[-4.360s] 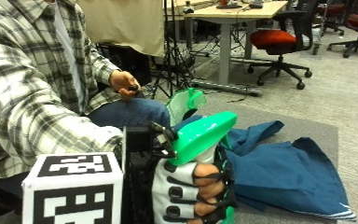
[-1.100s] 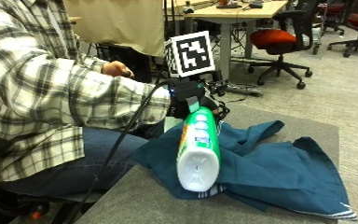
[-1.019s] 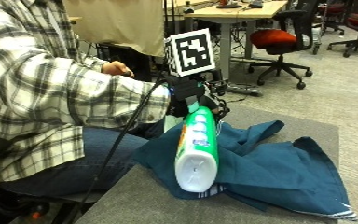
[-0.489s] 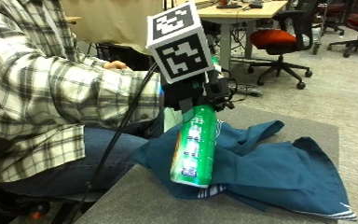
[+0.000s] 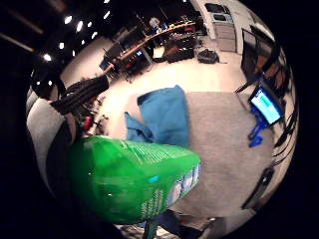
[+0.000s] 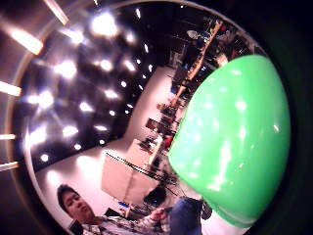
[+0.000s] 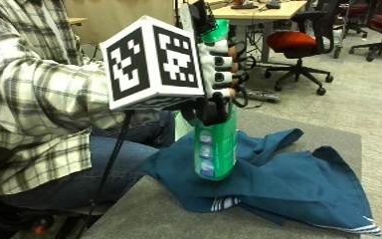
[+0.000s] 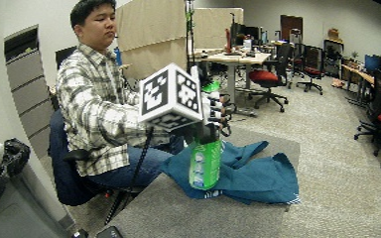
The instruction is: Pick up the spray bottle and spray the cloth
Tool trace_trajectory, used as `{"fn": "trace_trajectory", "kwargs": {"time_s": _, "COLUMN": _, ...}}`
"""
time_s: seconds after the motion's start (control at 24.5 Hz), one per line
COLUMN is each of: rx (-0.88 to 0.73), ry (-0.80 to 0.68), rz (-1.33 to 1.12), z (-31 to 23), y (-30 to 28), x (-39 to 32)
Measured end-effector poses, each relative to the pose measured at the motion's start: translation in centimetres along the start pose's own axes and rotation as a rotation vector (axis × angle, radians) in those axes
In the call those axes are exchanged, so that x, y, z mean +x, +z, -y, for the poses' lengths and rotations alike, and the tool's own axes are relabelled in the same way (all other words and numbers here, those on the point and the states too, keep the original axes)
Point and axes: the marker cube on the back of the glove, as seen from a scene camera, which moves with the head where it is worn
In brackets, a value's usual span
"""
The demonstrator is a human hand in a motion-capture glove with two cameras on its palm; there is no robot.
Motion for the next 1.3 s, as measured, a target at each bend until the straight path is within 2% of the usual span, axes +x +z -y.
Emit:
{"fn": "trace_trajectory", "kwargs": {"time_s": 0.33, "rx": 0.052, "ry": -0.02, "rz": 0.059, "z": -0.1, "y": -0.8, "x": -1.6}}
{"fn": "trace_trajectory", "kwargs": {"time_s": 0.53, "rx": 0.045, "ry": -0.029, "rz": 0.159, "z": -0.2, "y": 1.1, "x": -2.8}}
{"fn": "trace_trajectory", "kwargs": {"time_s": 1.02, "rx": -0.081, "ry": -0.024, "rz": 0.33, "z": 0.2, "y": 16.2, "x": -6.3}}
{"fn": "trace_trajectory", "kwargs": {"time_s": 1.3, "rx": -0.225, "ry": -0.045, "rz": 0.371, "z": -2.5, "y": 25.5, "x": -7.7}}
